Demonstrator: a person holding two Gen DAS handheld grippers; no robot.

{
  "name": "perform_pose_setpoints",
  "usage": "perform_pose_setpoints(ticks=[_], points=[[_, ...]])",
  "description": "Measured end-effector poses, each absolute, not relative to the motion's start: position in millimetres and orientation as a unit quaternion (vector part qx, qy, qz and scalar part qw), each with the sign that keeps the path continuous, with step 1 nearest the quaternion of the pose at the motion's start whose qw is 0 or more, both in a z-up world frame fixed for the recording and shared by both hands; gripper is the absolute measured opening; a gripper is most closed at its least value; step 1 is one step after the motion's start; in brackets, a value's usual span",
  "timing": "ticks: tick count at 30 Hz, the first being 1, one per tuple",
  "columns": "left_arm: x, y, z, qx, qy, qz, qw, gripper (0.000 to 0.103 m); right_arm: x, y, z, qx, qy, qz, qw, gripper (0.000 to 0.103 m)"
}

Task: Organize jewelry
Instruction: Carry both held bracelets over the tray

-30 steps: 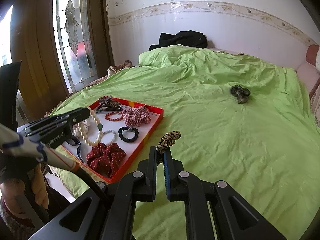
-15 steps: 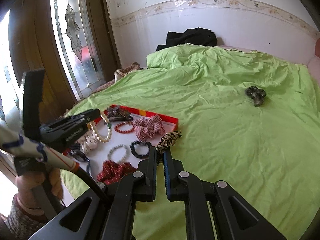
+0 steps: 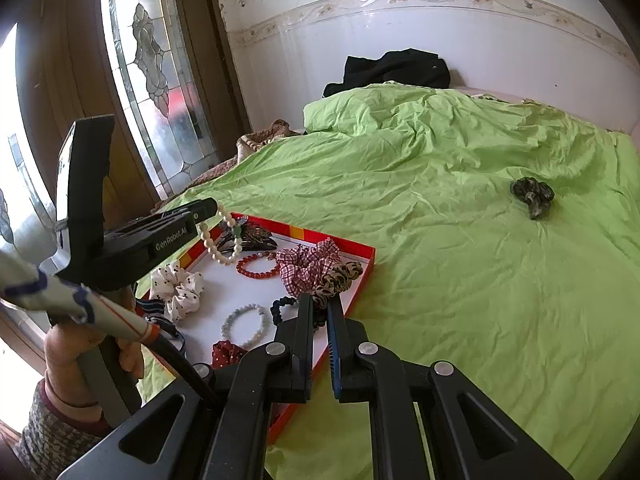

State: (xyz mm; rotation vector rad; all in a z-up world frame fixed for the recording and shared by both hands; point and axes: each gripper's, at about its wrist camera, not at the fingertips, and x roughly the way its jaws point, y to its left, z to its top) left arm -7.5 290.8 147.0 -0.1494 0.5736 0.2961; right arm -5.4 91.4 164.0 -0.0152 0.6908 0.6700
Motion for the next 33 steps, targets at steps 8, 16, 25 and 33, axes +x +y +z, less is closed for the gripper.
perform_pose_setpoints(ticks=[8, 16, 25, 33], points=[[2, 313, 129, -0.089, 0.297, 0.154, 0.938, 0.01, 5, 104, 159, -0.015, 0.339, 0.324, 0.883, 0.008], [6, 339, 115, -0.111, 0.311, 0.163, 0.93, 0.01, 22, 128, 149, -0.018, 0.356, 0.333, 0.873, 0.008], [13, 361, 106, -0.129, 0.323, 0.17, 0.922, 0.009, 37, 161, 137, -0.021, 0.369, 0.354, 0.859, 0.008], [17, 373, 103, -0.144, 0.325, 0.172, 0.918, 0.01, 46, 181, 127, -0.016, 0.387, 0.368, 0.846, 0.008]])
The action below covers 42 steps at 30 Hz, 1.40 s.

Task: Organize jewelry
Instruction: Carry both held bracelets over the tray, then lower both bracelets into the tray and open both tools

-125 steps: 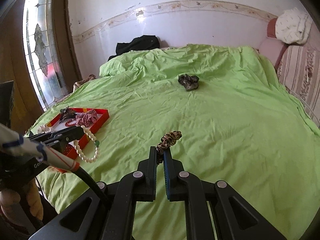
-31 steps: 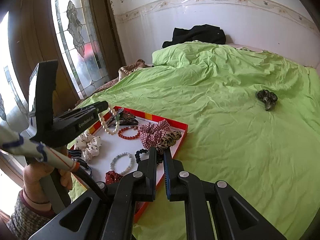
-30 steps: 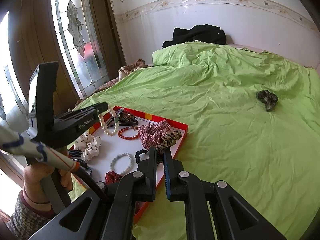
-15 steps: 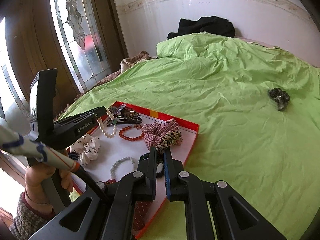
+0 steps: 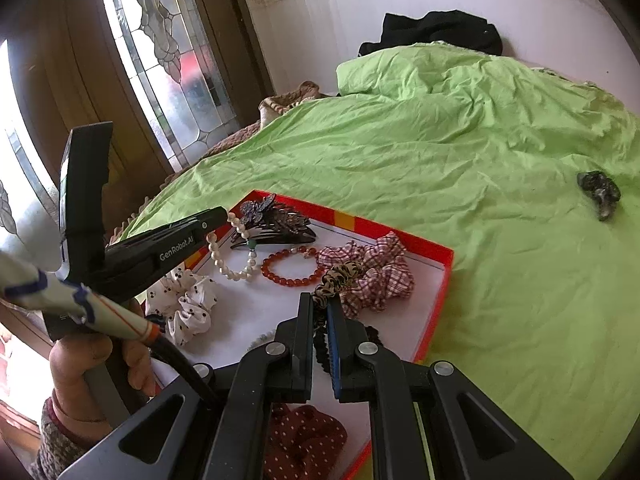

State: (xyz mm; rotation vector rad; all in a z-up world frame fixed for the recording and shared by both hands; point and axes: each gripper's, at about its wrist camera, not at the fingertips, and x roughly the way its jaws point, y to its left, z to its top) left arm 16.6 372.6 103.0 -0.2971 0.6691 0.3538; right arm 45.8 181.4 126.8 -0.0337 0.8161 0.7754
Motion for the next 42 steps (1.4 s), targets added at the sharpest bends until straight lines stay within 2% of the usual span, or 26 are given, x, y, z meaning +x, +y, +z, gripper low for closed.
perform_pose_setpoints(ticks=[9, 23, 30, 42], points=[[22, 370, 102, -0.157, 0.324, 0.145, 0.921, 0.009, 50, 193, 116, -0.006, 0.394, 0.388, 0.833, 0.008], [45, 374, 78, -0.162, 0.389, 0.141, 0.896, 0.009, 75, 203, 77, 0.038, 0.454, 0.398, 0.796, 0.008], [35, 370, 71, -0.165, 0.452, 0.124, 0.868, 0.009, 67, 208, 71, 0.025, 0.46, 0.403, 0.791, 0.008], [12, 367, 75, -0.148, 0.458, 0.132, 0.866, 0.009, 54, 214, 70, 0.0, 0.453, 0.391, 0.801, 0.01]])
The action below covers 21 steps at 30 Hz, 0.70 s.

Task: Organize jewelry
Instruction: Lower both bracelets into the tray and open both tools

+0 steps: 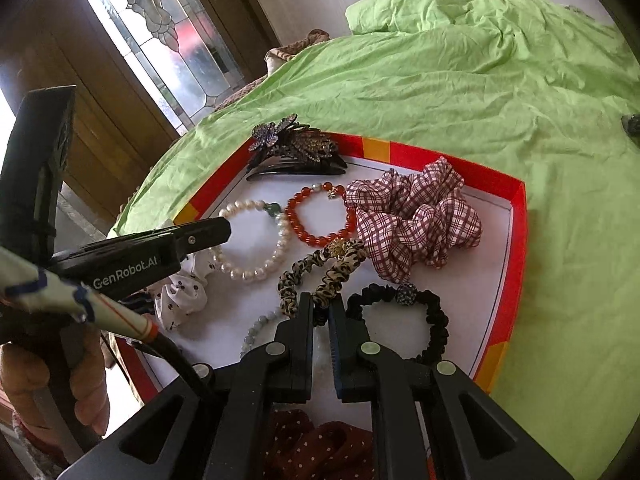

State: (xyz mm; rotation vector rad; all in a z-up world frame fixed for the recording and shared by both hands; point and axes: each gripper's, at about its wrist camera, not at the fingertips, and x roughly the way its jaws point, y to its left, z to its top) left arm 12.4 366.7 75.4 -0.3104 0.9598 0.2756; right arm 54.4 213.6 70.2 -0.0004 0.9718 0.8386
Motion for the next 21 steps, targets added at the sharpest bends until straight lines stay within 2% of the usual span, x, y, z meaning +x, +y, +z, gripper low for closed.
perform_pose_setpoints(ticks=[3, 5, 7, 8, 10, 15, 20, 21], points=[[10, 367, 76, -0.149, 0.455, 0.131, 0.868, 0.01, 53, 215, 72, -0.009, 0.449, 0.386, 0.805, 0.012], [10, 365, 77, -0.145, 0.451, 0.13, 0.871, 0.01, 52, 215, 72, -0.012, 0.449, 0.381, 0.808, 0.022], [9, 361, 79, -0.14, 0.446, 0.128, 0.875, 0.011, 52, 212, 73, -0.009, 0.448, 0.377, 0.81, 0.042], [8, 359, 82, -0.134, 0.44, 0.128, 0.878, 0.012, 52, 211, 75, -0.006, 0.447, 0.374, 0.813, 0.043], [6, 355, 86, -0.128, 0.431, 0.126, 0.885, 0.024, 52, 208, 77, -0.006, 0.445, 0.371, 0.815, 0.043], [0, 348, 100, -0.12, 0.394, 0.122, 0.903, 0.04, 49, 195, 84, -0.018, 0.427, 0.346, 0.835, 0.044], [-11, 343, 117, -0.1, 0.338, 0.151, 0.923, 0.058, 46, 174, 89, -0.009, 0.424, 0.322, 0.846, 0.047], [-13, 343, 120, -0.099, 0.327, 0.158, 0.926, 0.065, 45, 171, 90, -0.008, 0.424, 0.319, 0.848, 0.048]])
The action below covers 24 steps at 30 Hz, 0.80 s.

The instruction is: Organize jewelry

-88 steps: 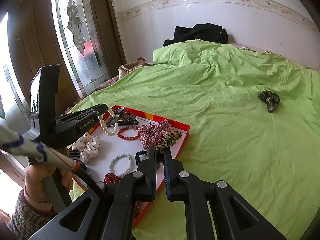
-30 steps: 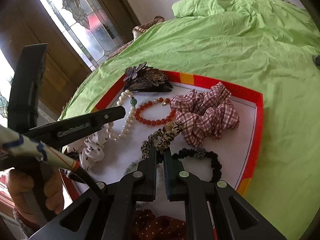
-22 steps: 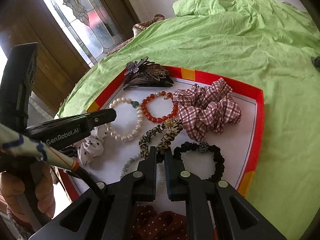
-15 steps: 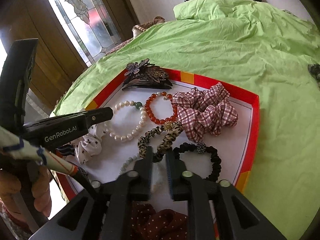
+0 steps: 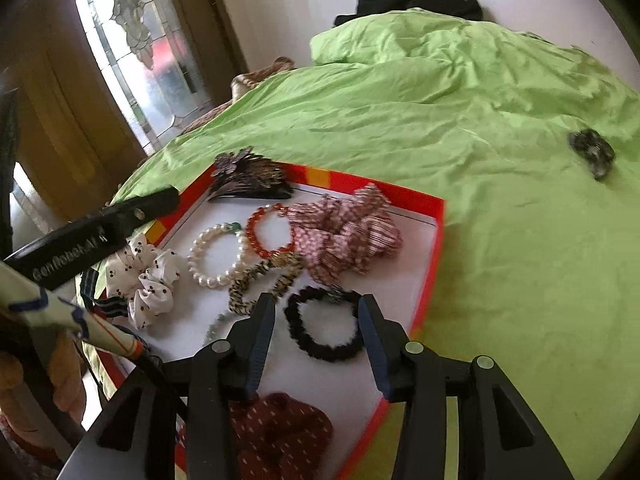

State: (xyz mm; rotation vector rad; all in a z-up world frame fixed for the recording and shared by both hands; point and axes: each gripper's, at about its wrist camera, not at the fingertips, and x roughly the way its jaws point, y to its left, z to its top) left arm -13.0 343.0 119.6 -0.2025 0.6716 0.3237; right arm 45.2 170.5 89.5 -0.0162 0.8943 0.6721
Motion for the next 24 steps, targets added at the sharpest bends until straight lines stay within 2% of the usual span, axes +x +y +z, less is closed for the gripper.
perform_pose_setpoints(ticks=[4, 10, 15, 24], points=[[-28, 340, 132, -0.084, 0.268, 0.203, 0.938, 0.084, 33, 157, 92, -0.003, 0.424, 0.309, 0.851, 0.05], [-51, 327, 146, -0.05, 0.187, 0.255, 0.947, 0.102, 5, 137, 94, 0.001, 0.415, 0.302, 0.858, 0.054], [-73, 307, 153, -0.054, 0.136, 0.271, 0.952, 0.103, -17, 117, 97, 0.0, 0.403, 0.292, 0.868, 0.058], [-106, 268, 155, -0.056, 0.16, 0.257, 0.951, 0.103, -46, 76, 107, 0.016, 0.386, 0.264, 0.884, 0.061]])
